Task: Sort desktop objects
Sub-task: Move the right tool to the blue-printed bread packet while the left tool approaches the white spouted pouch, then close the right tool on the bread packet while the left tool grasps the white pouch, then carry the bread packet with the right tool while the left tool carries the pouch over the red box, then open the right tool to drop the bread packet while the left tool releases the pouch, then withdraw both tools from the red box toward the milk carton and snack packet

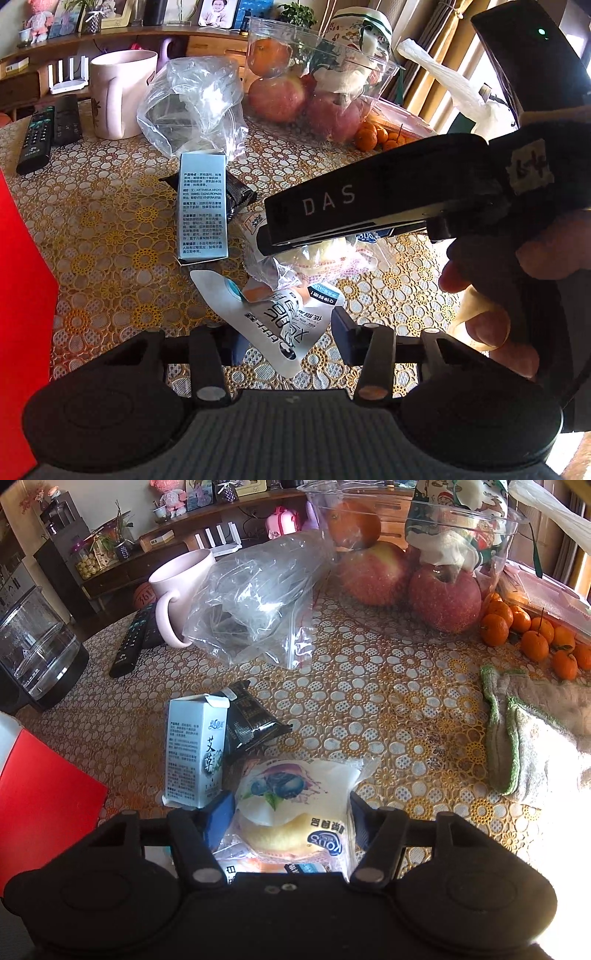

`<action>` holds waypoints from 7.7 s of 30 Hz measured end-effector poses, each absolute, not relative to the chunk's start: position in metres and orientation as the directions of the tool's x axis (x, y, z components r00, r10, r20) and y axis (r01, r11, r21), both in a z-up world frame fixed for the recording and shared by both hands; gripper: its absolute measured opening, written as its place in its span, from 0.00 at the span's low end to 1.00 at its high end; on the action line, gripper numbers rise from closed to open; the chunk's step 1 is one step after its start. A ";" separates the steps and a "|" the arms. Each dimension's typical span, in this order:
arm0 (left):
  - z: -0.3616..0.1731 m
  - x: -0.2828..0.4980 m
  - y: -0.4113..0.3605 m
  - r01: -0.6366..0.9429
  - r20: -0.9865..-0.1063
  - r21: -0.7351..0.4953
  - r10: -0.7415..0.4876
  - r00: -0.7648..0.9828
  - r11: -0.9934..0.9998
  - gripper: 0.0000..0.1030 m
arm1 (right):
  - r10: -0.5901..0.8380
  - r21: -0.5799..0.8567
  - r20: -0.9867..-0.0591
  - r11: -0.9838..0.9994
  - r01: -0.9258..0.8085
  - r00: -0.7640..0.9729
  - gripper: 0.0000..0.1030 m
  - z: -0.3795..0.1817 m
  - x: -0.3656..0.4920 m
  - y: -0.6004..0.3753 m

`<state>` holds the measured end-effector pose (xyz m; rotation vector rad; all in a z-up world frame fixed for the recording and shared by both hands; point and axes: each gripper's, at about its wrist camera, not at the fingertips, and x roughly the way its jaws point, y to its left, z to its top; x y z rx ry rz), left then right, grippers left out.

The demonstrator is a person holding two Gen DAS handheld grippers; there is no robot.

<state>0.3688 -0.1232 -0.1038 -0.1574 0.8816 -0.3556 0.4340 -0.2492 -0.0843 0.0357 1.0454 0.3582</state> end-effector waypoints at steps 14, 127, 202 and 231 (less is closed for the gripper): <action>-0.100 0.358 -0.118 0.227 -0.723 -0.344 -0.411 0.555 0.911 0.33 | 0.300 0.188 -0.838 0.943 -0.275 0.457 0.58 -0.078 0.409 -0.268; -0.003 0.287 0.180 0.012 -0.743 -0.067 -0.058 0.666 0.998 0.18 | 0.404 0.074 -0.825 0.770 -0.633 0.395 0.55 -0.005 0.297 0.004; 0.047 0.240 0.079 0.119 -0.760 -0.035 -0.103 0.641 0.992 0.68 | 0.447 0.148 -0.747 0.834 -0.532 0.493 0.79 0.065 0.252 -0.143; 0.020 0.261 -0.072 0.244 -0.697 -0.162 -0.286 0.658 0.956 0.99 | 0.332 0.222 -0.737 0.942 -0.253 0.589 0.92 0.033 0.308 -0.289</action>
